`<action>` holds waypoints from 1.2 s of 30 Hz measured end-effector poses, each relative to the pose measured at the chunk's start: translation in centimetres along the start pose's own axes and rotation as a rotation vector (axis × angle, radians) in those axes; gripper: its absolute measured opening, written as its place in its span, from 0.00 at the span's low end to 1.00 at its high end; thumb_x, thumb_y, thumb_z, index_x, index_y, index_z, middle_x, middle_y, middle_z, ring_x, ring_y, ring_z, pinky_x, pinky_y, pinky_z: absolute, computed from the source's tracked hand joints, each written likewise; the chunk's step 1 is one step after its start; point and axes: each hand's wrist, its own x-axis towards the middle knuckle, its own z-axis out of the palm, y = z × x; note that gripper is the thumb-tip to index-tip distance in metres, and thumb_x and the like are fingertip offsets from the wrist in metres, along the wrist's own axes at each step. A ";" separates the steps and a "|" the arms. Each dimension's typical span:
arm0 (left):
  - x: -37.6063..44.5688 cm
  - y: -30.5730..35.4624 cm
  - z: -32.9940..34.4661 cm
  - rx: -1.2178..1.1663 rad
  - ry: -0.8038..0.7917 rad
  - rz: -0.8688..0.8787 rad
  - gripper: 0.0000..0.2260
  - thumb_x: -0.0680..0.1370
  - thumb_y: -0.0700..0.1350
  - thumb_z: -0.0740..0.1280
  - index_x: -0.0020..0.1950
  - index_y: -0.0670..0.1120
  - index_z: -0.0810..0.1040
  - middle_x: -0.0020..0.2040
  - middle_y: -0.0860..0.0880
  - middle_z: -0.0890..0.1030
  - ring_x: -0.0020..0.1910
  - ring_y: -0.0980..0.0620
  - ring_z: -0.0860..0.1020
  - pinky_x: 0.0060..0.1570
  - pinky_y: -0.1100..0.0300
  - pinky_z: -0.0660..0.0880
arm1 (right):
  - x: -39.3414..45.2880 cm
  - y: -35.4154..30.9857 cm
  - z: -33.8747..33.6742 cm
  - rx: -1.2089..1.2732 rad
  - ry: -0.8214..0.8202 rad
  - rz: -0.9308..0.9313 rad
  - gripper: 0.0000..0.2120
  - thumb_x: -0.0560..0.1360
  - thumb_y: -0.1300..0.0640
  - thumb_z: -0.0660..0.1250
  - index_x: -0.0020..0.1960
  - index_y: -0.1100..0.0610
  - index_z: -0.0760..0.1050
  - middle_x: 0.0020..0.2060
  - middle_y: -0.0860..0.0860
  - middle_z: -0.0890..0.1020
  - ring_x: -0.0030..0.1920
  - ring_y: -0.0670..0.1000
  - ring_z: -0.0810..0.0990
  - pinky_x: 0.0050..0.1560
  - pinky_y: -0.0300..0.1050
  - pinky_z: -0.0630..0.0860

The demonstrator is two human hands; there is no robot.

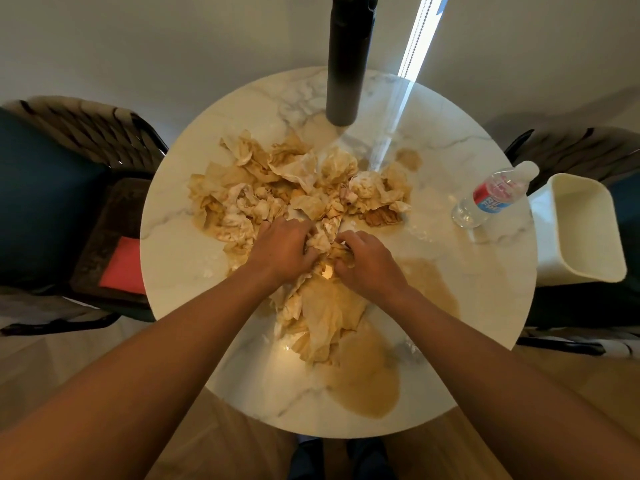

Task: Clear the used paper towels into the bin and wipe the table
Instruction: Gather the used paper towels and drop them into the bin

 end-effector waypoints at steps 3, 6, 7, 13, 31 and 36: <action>-0.3 0.0 -0.4 -0.009 0.060 0.017 0.15 0.77 0.54 0.64 0.62 0.51 0.77 0.54 0.52 0.79 0.58 0.47 0.73 0.56 0.50 0.65 | -0.4 0.0 -0.7 0.012 0.048 -0.008 0.17 0.73 0.55 0.72 0.61 0.55 0.76 0.50 0.52 0.79 0.50 0.53 0.77 0.45 0.43 0.71; -0.5 0.2 -1.1 -0.015 0.122 0.043 0.14 0.76 0.55 0.65 0.58 0.51 0.78 0.54 0.52 0.76 0.58 0.48 0.72 0.56 0.51 0.65 | -1.0 0.0 -1.8 0.019 0.075 -0.008 0.16 0.73 0.54 0.72 0.59 0.55 0.77 0.50 0.51 0.79 0.50 0.53 0.76 0.46 0.46 0.74; -0.7 0.4 -1.4 -0.014 0.139 0.053 0.14 0.76 0.57 0.66 0.57 0.51 0.78 0.53 0.51 0.75 0.58 0.47 0.71 0.56 0.50 0.65 | -1.3 -0.1 -2.2 0.020 0.084 -0.008 0.16 0.73 0.54 0.72 0.59 0.55 0.77 0.50 0.51 0.79 0.50 0.53 0.77 0.46 0.47 0.75; -0.9 3.4 -3.5 -0.047 0.122 0.115 0.12 0.75 0.57 0.66 0.52 0.50 0.76 0.51 0.52 0.79 0.56 0.47 0.73 0.56 0.50 0.65 | -3.4 0.2 -5.0 0.003 0.171 -0.020 0.16 0.70 0.57 0.73 0.57 0.57 0.79 0.51 0.52 0.81 0.51 0.54 0.79 0.48 0.43 0.73; 1.7 20.3 -3.3 -0.173 0.005 0.384 0.13 0.75 0.55 0.66 0.52 0.48 0.77 0.45 0.51 0.79 0.43 0.49 0.78 0.43 0.52 0.77 | -13.2 8.0 -16.6 -0.056 0.332 0.162 0.11 0.73 0.56 0.71 0.55 0.55 0.78 0.46 0.51 0.79 0.46 0.52 0.76 0.47 0.50 0.77; 3.1 26.2 -1.8 -0.176 -0.054 0.446 0.10 0.77 0.52 0.67 0.53 0.48 0.76 0.47 0.49 0.79 0.44 0.49 0.78 0.43 0.54 0.77 | -15.8 12.2 -19.9 -0.050 0.364 0.235 0.10 0.74 0.56 0.71 0.54 0.54 0.78 0.45 0.50 0.80 0.46 0.50 0.76 0.49 0.52 0.79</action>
